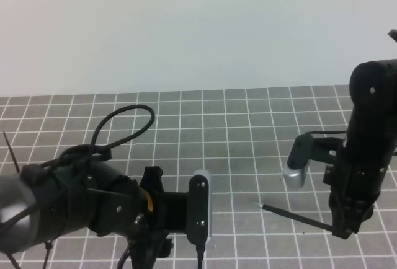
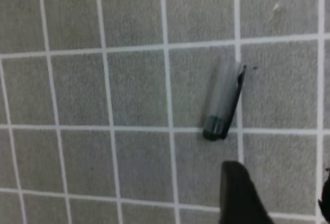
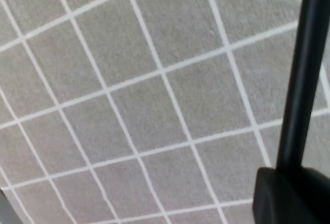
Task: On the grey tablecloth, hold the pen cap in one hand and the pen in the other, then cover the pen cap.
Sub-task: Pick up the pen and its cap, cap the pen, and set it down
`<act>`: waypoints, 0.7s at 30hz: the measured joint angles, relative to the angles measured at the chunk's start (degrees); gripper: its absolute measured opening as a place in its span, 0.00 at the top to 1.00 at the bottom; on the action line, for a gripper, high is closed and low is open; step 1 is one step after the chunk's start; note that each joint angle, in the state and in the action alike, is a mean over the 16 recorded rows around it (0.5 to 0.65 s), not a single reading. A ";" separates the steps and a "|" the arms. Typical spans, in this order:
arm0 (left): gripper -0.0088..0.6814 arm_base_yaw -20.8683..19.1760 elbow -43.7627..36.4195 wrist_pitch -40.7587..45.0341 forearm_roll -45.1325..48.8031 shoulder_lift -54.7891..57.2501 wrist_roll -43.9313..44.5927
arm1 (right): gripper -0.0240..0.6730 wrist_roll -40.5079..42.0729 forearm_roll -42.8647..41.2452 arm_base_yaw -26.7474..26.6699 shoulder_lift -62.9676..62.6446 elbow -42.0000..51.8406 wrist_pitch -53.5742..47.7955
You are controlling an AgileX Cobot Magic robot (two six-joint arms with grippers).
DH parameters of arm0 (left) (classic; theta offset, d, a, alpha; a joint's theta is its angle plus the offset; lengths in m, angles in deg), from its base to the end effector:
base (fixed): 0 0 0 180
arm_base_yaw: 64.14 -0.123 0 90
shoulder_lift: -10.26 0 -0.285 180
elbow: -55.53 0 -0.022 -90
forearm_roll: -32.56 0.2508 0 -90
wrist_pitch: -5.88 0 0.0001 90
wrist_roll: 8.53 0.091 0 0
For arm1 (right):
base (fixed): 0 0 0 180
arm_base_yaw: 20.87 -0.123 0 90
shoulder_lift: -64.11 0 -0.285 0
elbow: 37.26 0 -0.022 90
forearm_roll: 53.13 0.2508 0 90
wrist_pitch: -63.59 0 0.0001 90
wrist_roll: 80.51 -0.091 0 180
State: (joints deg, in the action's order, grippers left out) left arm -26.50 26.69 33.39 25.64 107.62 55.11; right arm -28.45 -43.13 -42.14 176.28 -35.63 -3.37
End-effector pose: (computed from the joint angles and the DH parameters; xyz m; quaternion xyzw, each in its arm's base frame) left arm 0.2284 -0.1825 0.1939 0.7225 0.6518 0.0128 0.2300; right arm 0.3163 0.1387 0.2160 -0.5671 0.8198 0.0789 0.0149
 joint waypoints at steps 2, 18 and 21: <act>0.52 0.01 0.53 0.13 1.33 0.64 -2.29 | 0.97 -0.15 0.27 0.45 0.00 0.00 -0.21; 0.56 -0.01 9.65 4.96 4.69 10.03 -2.52 | 0.97 -1.20 1.71 1.94 0.00 0.00 -2.50; 0.56 -0.03 10.28 5.74 4.67 11.27 0.07 | 0.97 -1.20 1.54 2.00 0.00 0.00 -2.62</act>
State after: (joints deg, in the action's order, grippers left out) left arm -26.53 36.97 39.13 30.31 118.89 55.18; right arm -29.64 -41.59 -40.14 176.28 -35.63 -5.99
